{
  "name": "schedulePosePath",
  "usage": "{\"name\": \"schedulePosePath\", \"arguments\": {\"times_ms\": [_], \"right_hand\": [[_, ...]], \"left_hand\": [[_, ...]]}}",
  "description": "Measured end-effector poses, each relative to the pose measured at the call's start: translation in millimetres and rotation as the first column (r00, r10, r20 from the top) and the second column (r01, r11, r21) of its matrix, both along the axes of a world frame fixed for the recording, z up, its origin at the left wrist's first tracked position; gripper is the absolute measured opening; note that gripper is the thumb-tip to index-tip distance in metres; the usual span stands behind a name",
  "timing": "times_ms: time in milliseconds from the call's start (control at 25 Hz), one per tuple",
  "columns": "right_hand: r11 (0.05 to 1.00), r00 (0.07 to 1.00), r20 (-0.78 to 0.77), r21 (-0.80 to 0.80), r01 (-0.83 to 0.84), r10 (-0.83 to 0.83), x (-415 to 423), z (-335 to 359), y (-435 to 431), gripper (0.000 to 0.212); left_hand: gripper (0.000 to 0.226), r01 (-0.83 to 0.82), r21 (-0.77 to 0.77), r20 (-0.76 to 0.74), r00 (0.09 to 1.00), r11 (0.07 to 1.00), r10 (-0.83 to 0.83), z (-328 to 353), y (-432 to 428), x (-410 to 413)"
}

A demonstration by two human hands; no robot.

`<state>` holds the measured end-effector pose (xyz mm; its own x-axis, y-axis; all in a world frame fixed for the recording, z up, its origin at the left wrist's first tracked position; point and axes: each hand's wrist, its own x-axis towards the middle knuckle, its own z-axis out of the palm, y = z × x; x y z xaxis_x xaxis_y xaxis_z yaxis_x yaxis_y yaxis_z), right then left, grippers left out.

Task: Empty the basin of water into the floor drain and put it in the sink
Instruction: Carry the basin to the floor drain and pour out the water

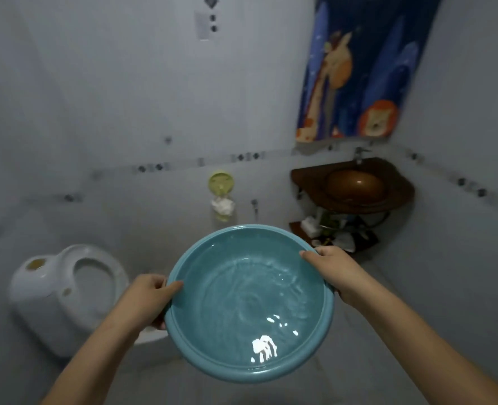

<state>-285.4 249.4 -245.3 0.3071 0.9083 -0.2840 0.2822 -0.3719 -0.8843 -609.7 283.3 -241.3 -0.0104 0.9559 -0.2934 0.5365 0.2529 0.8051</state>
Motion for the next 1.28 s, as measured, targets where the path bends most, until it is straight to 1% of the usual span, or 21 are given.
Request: {"name": "schedulePosePath", "arguments": {"times_ms": [160,280,440,600,760,960,1040,1160,1280], "right_hand": [[0.984,0.985,0.021,-0.024,0.174,-0.174,75.4,0.3,9.3,0.035],[0.949,0.949,0.004,-0.025,0.316,-0.316,132.1,-5.5,18.2,0.031],[0.895,0.895,-0.020,-0.019,0.446,-0.446,206.1,-18.0,27.7,0.031],[0.873,0.873,-0.019,-0.011,0.488,-0.488,281.1,-32.5,43.5,0.037],[0.882,0.882,-0.024,0.007,0.471,-0.471,366.1,-42.1,72.2,0.038],[0.909,0.909,0.009,0.010,0.418,-0.418,474.1,-42.8,118.5,0.044],[0.918,0.918,0.021,0.012,0.396,-0.396,511.9,-40.3,137.5,0.043],[0.931,0.930,0.033,0.024,0.365,-0.366,551.4,-35.8,165.8,0.038],[0.949,0.949,0.014,-0.002,0.314,-0.314,576.9,-41.8,193.6,0.037]], "left_hand": [[0.032,0.203,-0.014,0.036,0.979,0.979,-0.202,-3.3,65.7,84.7],[0.032,0.337,-0.006,0.038,0.941,0.941,-0.337,-2.4,114.1,153.7],[0.033,0.454,-0.029,0.044,0.891,0.891,-0.453,-4.5,158.3,244.2],[0.033,0.512,-0.066,0.035,0.859,0.856,-0.511,-15.3,189.2,327.6],[0.032,0.493,-0.074,0.017,0.870,0.867,-0.494,-28.6,216.9,412.6],[0.033,0.385,-0.055,0.017,0.923,0.921,-0.385,-41.4,245.8,513.0],[0.035,0.358,-0.052,0.022,0.934,0.932,-0.358,-43.9,256.4,548.5],[0.038,0.319,-0.056,0.021,0.948,0.946,-0.318,-47.0,271.8,586.0],[0.039,0.265,-0.068,0.018,0.964,0.962,-0.264,-54.0,290.2,608.1]]}}
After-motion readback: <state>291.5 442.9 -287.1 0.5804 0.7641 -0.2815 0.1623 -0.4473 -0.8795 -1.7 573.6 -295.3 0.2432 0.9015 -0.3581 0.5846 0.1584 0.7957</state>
